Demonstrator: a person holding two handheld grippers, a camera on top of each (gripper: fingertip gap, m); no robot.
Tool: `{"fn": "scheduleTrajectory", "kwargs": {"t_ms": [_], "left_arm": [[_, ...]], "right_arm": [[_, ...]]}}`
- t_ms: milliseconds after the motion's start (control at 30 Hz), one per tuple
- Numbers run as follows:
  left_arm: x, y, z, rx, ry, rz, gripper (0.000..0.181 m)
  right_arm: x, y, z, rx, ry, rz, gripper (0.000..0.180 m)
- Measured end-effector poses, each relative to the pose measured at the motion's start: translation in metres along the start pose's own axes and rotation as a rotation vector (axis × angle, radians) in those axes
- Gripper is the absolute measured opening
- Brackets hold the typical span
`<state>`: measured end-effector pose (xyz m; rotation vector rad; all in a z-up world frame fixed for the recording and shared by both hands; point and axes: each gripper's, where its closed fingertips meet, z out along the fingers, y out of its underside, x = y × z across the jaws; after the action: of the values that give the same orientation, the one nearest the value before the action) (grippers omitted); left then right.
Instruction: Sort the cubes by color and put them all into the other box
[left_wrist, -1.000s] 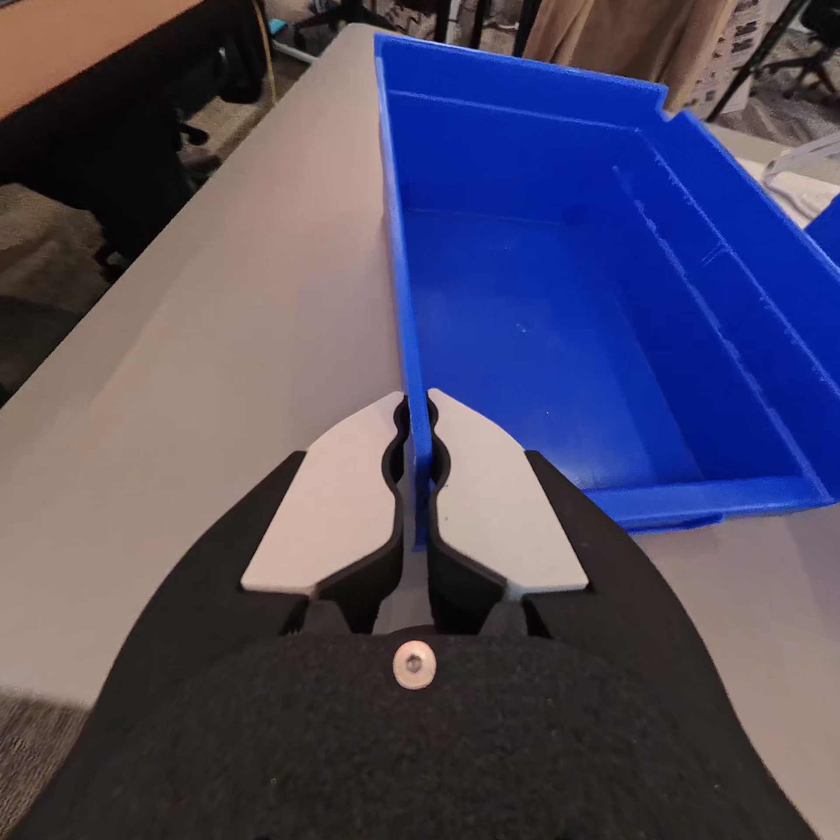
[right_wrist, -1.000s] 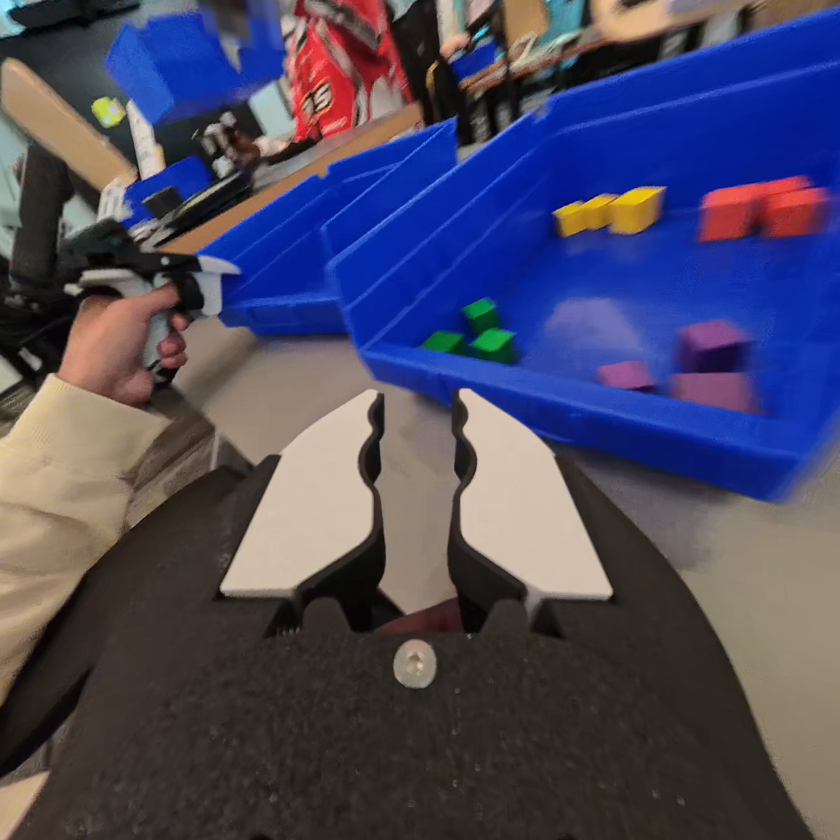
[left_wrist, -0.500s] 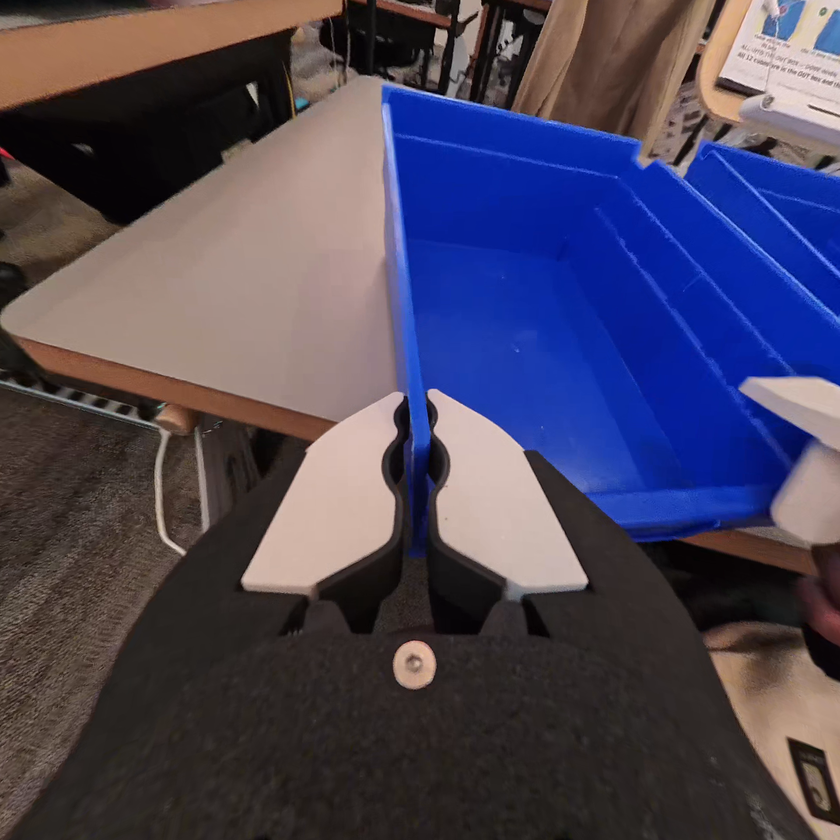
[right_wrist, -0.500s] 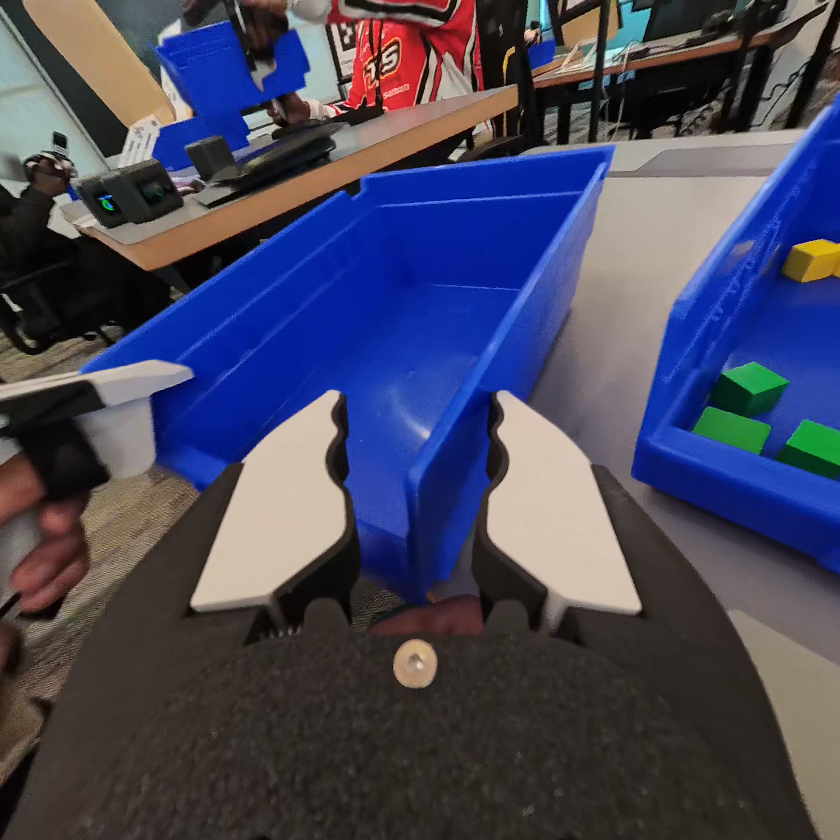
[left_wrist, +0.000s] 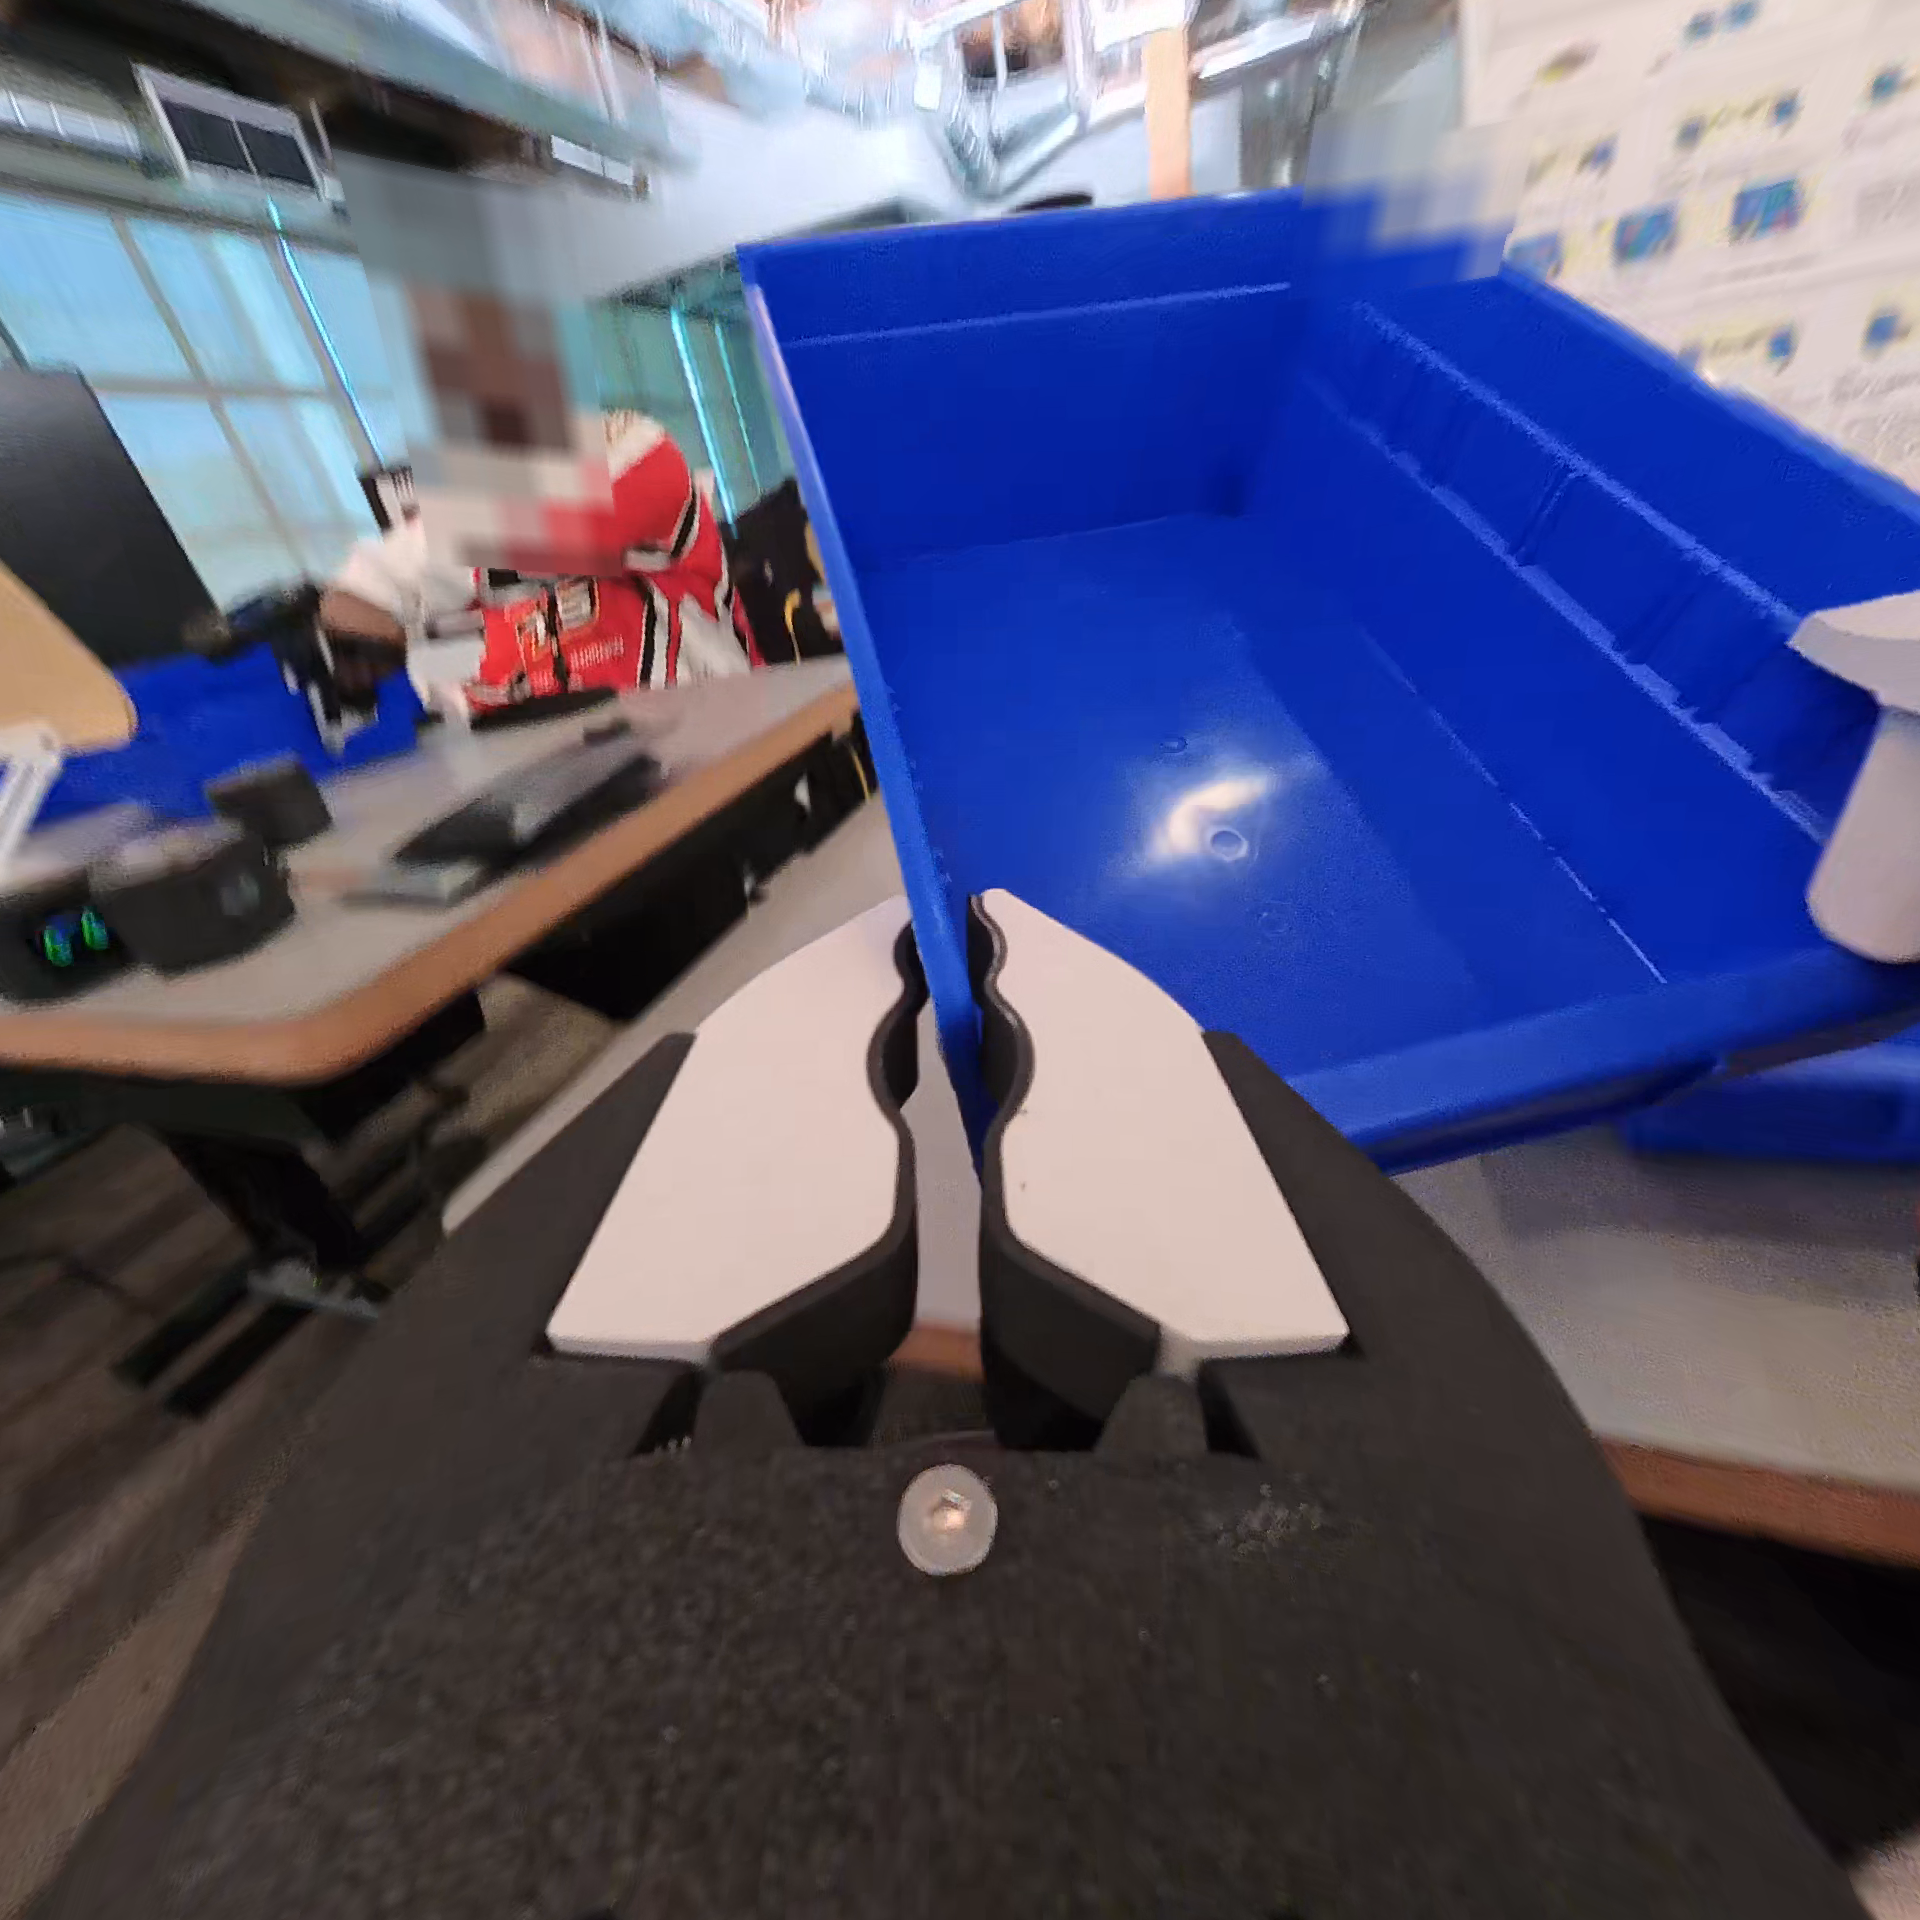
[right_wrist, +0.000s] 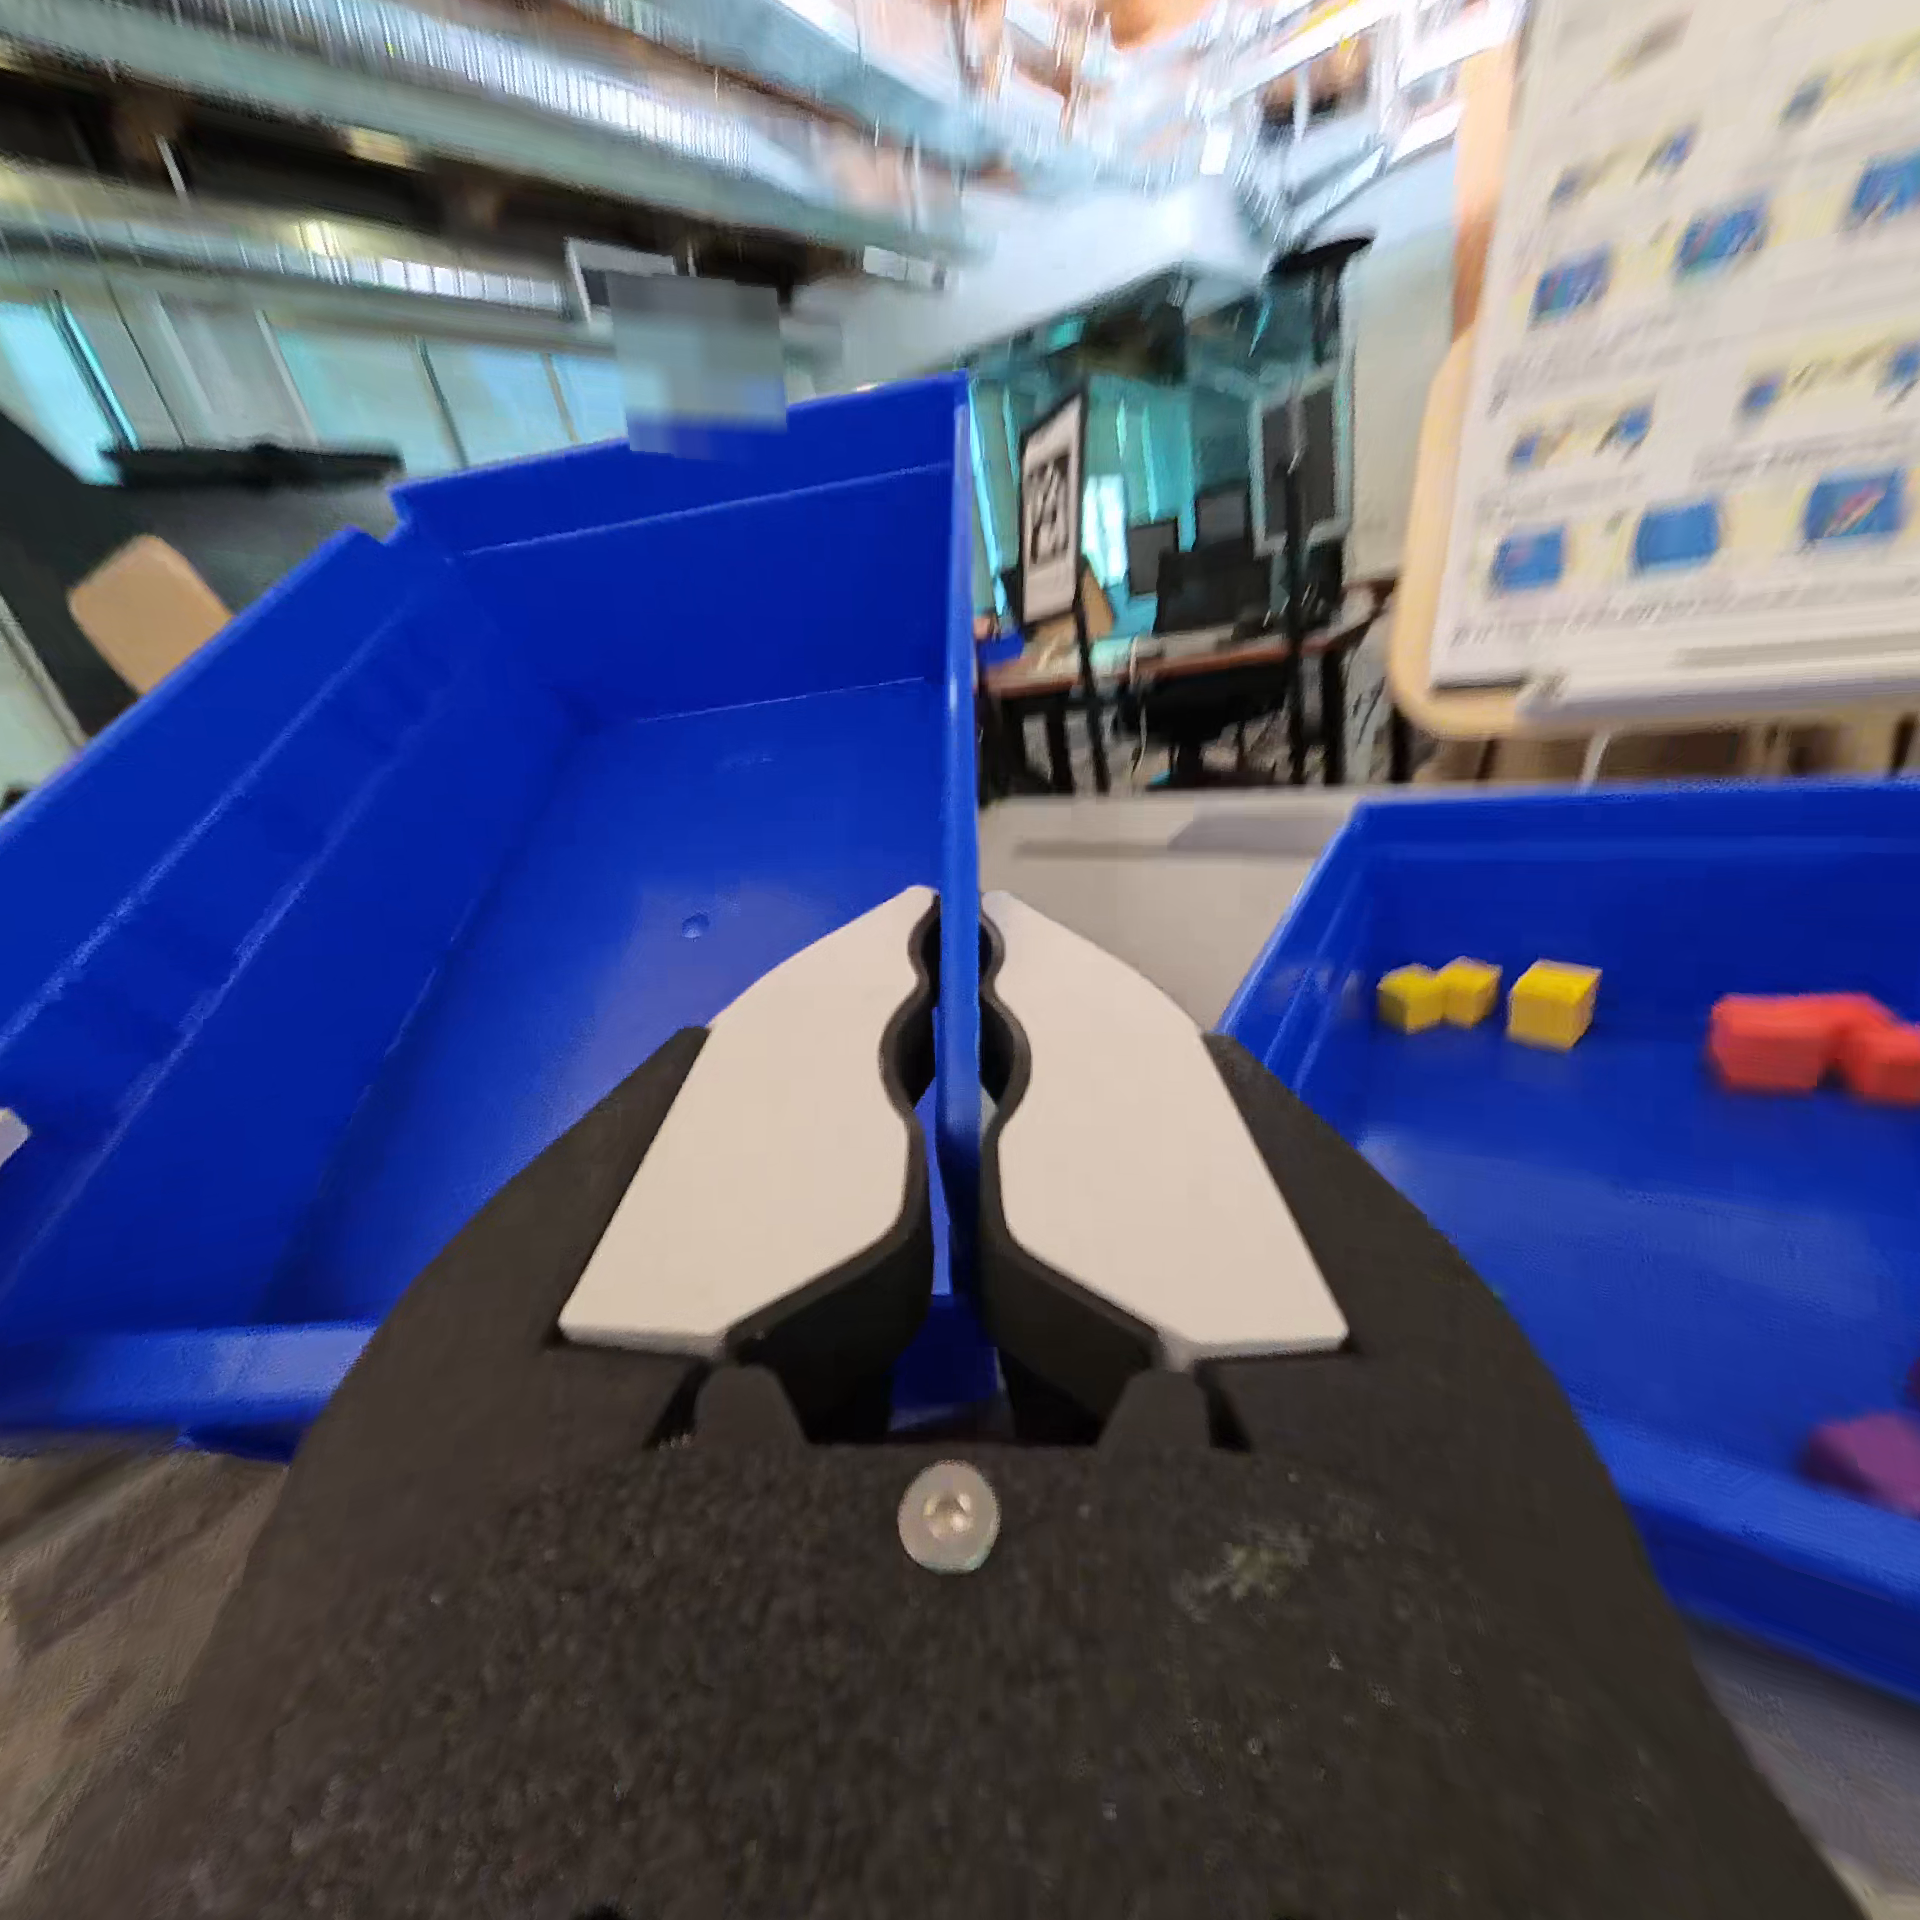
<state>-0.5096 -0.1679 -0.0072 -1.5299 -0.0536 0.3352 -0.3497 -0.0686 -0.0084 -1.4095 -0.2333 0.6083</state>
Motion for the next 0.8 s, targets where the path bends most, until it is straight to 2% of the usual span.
{"fn": "scheduleTrajectory", "kwargs": {"t_ms": [100,200,300,400,500,600,700,800], "left_arm": [[0.038,-0.068,0.021,0.112,0.054,0.074,0.005],[0.098,-0.128,0.043,0.199,0.175,0.116,0.005],[0.175,-0.166,0.06,0.232,0.337,0.115,0.005],[0.261,-0.187,0.064,0.25,0.48,0.088,0.004],[0.348,-0.189,0.061,0.224,0.614,0.047,0.004],[0.43,-0.175,0.056,0.156,0.729,0.016,0.003],[0.504,-0.138,0.056,0.044,0.795,0.03,0.003],[0.559,-0.093,0.056,-0.096,0.853,0.025,0.003]], "right_arm": [[0.038,-0.06,-0.004,0.133,0.083,0.029,0.003],[0.095,-0.119,-0.024,0.237,0.189,0.024,0.003],[0.161,-0.163,-0.059,0.279,0.317,0.004,0.004],[0.23,-0.188,-0.104,0.291,0.46,-0.018,0.004],[0.297,-0.198,-0.154,0.266,0.606,-0.056,0.004],[0.357,-0.194,-0.204,0.191,0.741,-0.088,0.004],[0.415,-0.174,-0.242,0.076,0.857,-0.096,0.004],[0.466,-0.144,-0.264,-0.068,0.923,-0.069,0.003]]}}
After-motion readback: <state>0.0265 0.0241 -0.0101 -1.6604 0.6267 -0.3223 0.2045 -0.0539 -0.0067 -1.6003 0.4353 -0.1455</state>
